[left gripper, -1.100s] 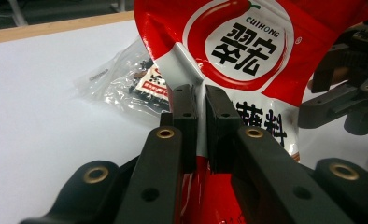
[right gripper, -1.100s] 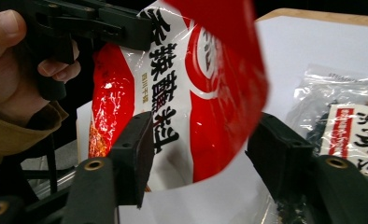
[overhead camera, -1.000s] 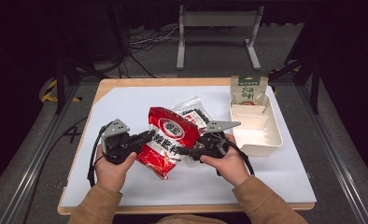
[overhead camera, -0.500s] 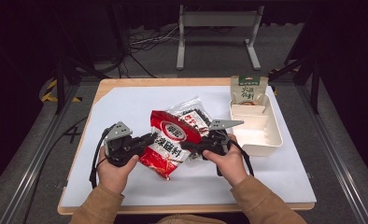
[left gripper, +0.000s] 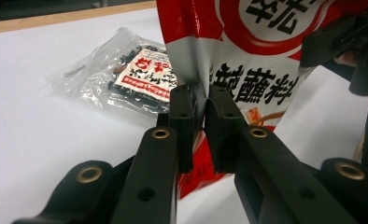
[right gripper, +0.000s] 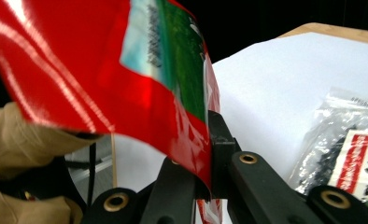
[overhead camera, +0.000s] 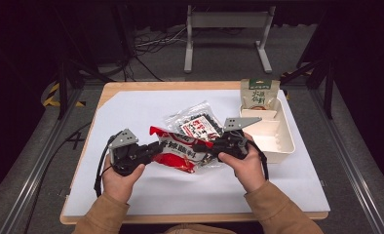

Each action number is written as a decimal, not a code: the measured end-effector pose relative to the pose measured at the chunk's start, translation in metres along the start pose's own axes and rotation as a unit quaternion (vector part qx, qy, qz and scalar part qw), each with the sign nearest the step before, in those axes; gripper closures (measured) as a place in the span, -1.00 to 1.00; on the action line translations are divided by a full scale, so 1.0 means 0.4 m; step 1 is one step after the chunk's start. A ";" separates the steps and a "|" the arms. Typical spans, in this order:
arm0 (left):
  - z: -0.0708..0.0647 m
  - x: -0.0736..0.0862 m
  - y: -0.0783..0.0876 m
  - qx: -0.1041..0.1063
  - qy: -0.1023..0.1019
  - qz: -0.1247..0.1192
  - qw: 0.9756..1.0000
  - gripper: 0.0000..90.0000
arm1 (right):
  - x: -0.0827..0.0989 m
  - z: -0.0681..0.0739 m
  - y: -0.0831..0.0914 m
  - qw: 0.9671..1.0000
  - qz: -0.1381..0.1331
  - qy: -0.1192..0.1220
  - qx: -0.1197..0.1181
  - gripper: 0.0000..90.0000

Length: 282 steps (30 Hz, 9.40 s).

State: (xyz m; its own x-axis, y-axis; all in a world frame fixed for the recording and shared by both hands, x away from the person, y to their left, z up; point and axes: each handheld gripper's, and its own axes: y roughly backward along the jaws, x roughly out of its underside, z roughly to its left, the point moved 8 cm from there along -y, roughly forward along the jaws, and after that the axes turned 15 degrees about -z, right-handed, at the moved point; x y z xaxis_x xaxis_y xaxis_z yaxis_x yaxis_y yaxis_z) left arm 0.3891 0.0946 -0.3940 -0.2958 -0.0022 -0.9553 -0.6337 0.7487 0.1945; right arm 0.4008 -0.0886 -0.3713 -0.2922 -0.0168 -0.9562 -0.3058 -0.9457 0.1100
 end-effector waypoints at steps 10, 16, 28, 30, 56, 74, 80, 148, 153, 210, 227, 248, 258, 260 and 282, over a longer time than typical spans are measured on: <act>0.019 -0.004 0.010 0.002 -0.001 -0.009 1.000 0.42 | -0.060 -0.007 0.039 0.998 0.042 0.053 0.007 1.00; 0.032 0.005 0.013 0.004 -0.004 0.001 1.000 0.25 | -0.095 -0.019 0.071 0.995 0.060 0.077 0.011 1.00; 0.047 0.019 0.016 0.013 -0.014 0.019 1.000 0.21 | -0.174 -0.052 0.155 0.988 0.085 0.129 0.027 1.00; 0.055 0.021 0.022 0.011 -0.017 0.021 1.000 0.19 | -0.184 -0.061 0.170 0.987 0.084 0.131 0.031 1.00; 0.127 0.029 0.071 -0.008 -0.020 0.027 0.999 0.05 | -0.272 -0.188 0.303 0.980 0.088 0.160 0.084 1.00; 0.146 0.035 0.082 -0.013 -0.012 0.030 0.999 0.03 | -0.302 -0.290 0.365 0.973 0.088 0.175 0.122 1.00; 0.150 0.037 0.083 -0.013 -0.014 0.031 0.999 0.04 | -0.312 -0.326 0.383 0.971 0.087 0.180 0.129 1.00; 0.148 0.051 0.075 -0.012 -0.006 0.043 0.999 0.02 | -0.125 -0.570 0.493 0.962 0.094 0.110 0.232 0.99; 0.147 0.052 0.072 -0.009 -0.008 0.043 0.999 0.02 | -0.093 -0.577 0.491 0.960 0.120 0.101 0.234 0.99; 0.153 -0.007 -0.013 -0.021 -0.039 0.062 0.997 -0.25 | -0.045 -0.231 0.508 0.949 0.047 0.137 0.280 -0.31; 0.188 -0.038 -0.080 -0.031 -0.023 0.074 0.997 -0.28 | 0.017 -0.184 0.454 0.957 0.033 0.120 0.264 -0.28; 0.258 -0.032 -0.205 -0.070 0.016 0.086 0.994 -0.45 | 0.044 -0.125 0.401 0.961 0.045 0.133 0.238 -0.27; 0.270 -0.042 -0.263 -0.075 0.016 0.103 0.992 -0.54 | 0.052 -0.103 0.397 0.961 0.049 0.138 0.233 -0.29; 0.272 -0.044 -0.273 -0.072 0.025 0.101 0.992 -0.54 | 0.053 -0.103 0.395 0.961 0.049 0.140 0.232 -0.29; 0.320 0.042 -0.388 -0.092 0.071 0.116 0.986 -0.52 | 0.058 -0.098 0.380 0.966 0.044 0.144 0.209 -0.30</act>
State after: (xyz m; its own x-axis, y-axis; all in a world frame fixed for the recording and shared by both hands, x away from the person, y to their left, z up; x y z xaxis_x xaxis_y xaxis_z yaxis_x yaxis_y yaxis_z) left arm 0.5739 0.0632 -0.4689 -0.5365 0.0526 -0.8423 -0.6529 0.6065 0.4537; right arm 0.3829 -0.2453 -0.3875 -0.0889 -0.2375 -0.9673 -0.6485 -0.7233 0.2372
